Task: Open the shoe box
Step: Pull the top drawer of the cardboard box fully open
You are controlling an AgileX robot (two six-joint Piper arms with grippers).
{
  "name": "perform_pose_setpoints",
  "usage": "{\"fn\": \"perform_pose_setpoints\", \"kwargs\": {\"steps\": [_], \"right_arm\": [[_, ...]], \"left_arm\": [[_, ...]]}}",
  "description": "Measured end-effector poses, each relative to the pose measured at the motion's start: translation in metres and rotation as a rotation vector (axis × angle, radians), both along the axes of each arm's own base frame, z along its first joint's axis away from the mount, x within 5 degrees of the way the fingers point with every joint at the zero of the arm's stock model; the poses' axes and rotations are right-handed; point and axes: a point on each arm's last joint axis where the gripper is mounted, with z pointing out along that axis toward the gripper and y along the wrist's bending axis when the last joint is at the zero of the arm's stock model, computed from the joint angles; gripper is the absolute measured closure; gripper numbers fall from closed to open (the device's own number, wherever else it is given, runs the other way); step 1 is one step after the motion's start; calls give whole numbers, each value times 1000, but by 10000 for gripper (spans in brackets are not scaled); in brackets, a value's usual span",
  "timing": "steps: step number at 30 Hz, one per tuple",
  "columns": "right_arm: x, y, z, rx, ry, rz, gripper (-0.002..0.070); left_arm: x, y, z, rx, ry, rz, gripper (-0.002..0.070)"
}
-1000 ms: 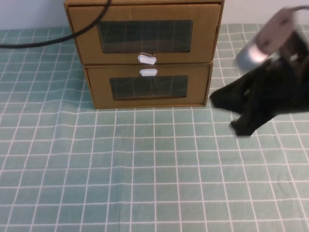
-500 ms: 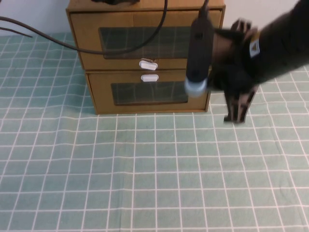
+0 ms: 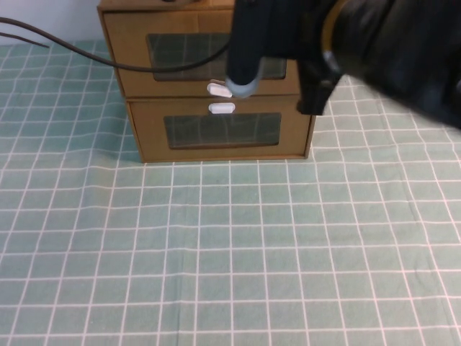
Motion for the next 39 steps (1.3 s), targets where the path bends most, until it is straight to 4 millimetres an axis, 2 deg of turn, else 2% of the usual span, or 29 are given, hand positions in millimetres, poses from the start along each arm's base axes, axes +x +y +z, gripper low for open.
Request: {"fn": "perform_pose_setpoints", "kwargs": {"steps": [5,8,13,19,23,27,29,39], "right_arm": [[-9,19,-16,-22,-216,-24,690],[-18,26,-35,8,-269,-28,690],[-33,33,-83,36,-196,7,690],[-25,48,-124,-6,-123,14,676],[-14,67,-136,-14,-114,21,576],[-2,83,-147,-24,-110,18,399],[5,87,-150,-24,-112,11,348],[45,85,-147,61,-115,-55,346]], "left_arm": [[-1,0,1,-8,21,0,680],[-1,0,1,-12,30,4,680],[-2,0,1,-21,45,13,680],[-2,0,1,-27,58,20,680],[-2,0,1,-27,58,20,680],[-2,0,1,-27,58,20,680],[-2,0,1,-28,60,21,680],[-2,0,1,-28,65,18,680]]}}
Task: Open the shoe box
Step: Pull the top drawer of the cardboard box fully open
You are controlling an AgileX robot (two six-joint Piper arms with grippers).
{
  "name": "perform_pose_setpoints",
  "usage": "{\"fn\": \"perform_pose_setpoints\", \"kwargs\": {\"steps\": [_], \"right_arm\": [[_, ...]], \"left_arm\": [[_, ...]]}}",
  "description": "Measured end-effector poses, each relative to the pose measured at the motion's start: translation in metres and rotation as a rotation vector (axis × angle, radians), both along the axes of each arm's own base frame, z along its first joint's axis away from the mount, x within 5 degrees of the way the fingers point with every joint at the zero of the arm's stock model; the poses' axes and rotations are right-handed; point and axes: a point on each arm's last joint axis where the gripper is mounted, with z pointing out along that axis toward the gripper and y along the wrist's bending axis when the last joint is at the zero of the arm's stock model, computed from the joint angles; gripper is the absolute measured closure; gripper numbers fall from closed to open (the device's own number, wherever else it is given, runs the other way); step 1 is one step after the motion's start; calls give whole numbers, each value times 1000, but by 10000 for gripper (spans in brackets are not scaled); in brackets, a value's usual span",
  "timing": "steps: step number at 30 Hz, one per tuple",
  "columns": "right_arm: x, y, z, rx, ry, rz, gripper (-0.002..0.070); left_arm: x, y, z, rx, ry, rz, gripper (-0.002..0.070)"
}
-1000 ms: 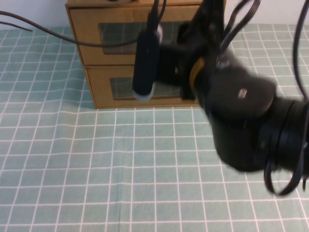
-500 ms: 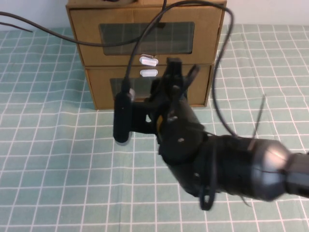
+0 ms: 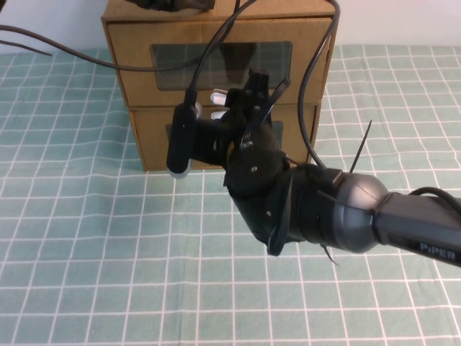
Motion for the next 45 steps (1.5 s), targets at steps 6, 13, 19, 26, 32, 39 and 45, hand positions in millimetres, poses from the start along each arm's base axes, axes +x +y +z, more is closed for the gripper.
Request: {"fn": "perform_pose_setpoints", "kwargs": {"steps": [6,13,19,26,32,39,45], "right_arm": [[10,2,-4,11,11,13,347],[13,7,-21,-9,44,32,347],[16,7,-24,-11,47,30,352],[20,11,-8,28,11,23,353],[22,14,-8,42,24,64,377],[31,8,-7,53,30,63,436],[39,3,-5,68,40,91,442]], "left_arm": [[0,0,0,1,1,-1,680],[0,0,0,-2,3,-3,680],[-1,0,0,-2,5,-5,680],[-1,0,0,-1,6,-6,680],[-1,0,0,-1,6,-6,680],[-1,0,0,-1,7,-6,680],[-1,0,0,-1,7,-6,680]]}}
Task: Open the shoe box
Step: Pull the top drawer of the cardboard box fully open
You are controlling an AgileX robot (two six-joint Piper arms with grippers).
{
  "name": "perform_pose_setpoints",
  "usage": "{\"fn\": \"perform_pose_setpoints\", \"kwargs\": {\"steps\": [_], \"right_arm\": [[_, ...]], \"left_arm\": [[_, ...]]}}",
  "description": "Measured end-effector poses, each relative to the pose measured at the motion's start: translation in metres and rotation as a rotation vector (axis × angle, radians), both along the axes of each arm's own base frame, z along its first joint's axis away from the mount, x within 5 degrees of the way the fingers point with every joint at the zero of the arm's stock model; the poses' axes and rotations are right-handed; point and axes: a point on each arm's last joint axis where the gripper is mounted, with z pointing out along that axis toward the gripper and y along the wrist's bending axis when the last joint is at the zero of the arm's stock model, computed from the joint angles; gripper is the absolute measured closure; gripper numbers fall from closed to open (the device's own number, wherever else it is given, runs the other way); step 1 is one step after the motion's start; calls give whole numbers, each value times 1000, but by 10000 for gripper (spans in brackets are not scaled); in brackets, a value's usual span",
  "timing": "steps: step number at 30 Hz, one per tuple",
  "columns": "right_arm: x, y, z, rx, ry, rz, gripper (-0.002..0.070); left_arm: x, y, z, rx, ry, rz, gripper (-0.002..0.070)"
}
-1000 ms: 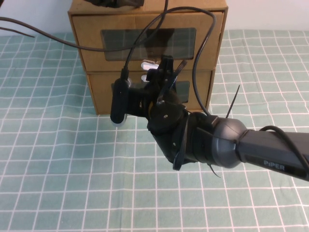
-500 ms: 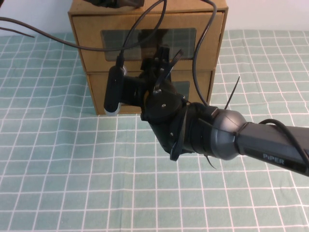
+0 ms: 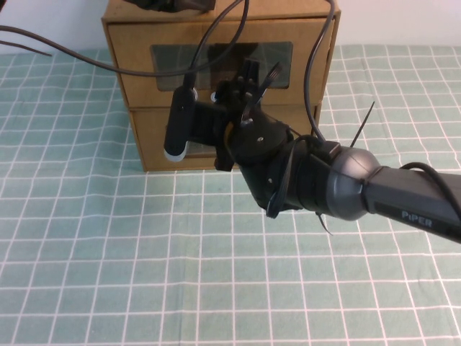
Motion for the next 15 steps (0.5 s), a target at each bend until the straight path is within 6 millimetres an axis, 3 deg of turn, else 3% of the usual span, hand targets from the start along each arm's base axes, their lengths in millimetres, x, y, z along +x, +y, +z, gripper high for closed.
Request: {"fn": "perform_pose_setpoints", "kwargs": {"steps": [4,8,15], "right_arm": [[3,-1,1,4,0,4,473],[4,0,-1,-3,-4,7,609],[5,0,-1,-6,-6,9,616]], "left_arm": [[0,0,0,0,0,0,680],[0,0,0,0,-2,0,680],[0,1,0,1,1,-1,680]]}}
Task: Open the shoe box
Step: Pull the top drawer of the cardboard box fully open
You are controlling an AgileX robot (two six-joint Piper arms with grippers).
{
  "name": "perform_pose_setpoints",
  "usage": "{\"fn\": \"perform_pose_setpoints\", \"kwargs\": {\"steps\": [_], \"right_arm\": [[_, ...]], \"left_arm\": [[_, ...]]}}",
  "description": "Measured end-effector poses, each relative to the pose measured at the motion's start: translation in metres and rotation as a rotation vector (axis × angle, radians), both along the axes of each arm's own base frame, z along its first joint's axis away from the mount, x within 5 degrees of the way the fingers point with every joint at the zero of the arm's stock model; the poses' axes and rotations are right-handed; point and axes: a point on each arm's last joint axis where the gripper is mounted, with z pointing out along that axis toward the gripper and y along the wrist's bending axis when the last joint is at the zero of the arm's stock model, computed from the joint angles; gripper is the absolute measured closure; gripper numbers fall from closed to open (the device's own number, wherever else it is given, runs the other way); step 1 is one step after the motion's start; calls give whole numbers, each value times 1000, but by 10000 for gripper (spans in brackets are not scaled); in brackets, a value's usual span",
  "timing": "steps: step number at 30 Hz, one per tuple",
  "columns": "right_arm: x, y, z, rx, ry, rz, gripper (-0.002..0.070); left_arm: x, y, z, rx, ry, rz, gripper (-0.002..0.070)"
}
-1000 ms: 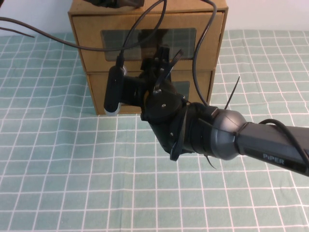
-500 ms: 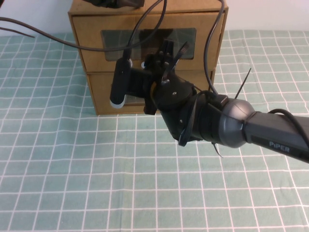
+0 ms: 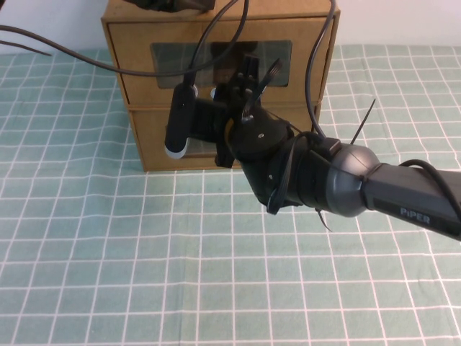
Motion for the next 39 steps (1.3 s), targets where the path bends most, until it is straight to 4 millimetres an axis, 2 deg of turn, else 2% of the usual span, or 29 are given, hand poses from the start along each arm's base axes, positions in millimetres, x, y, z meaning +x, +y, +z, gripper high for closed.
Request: {"fn": "perform_pose_setpoints", "kwargs": {"steps": [5,8,12,22,32,39], "right_arm": [[-1,-1,1,-14,27,-7,617],[-4,-1,2,-21,58,-6,655],[-10,0,3,-35,61,-9,662],[-31,5,1,-76,60,-33,664],[-63,21,8,-52,85,-60,664],[-87,21,14,-63,116,-64,666]], "left_arm": [[0,0,0,3,2,-2,680],[0,0,-1,6,4,-2,680],[2,-2,-5,-13,33,-5,680],[6,1,-11,-40,81,-8,680],[9,10,-13,-63,115,3,680],[9,11,-13,-69,118,5,680]]}}
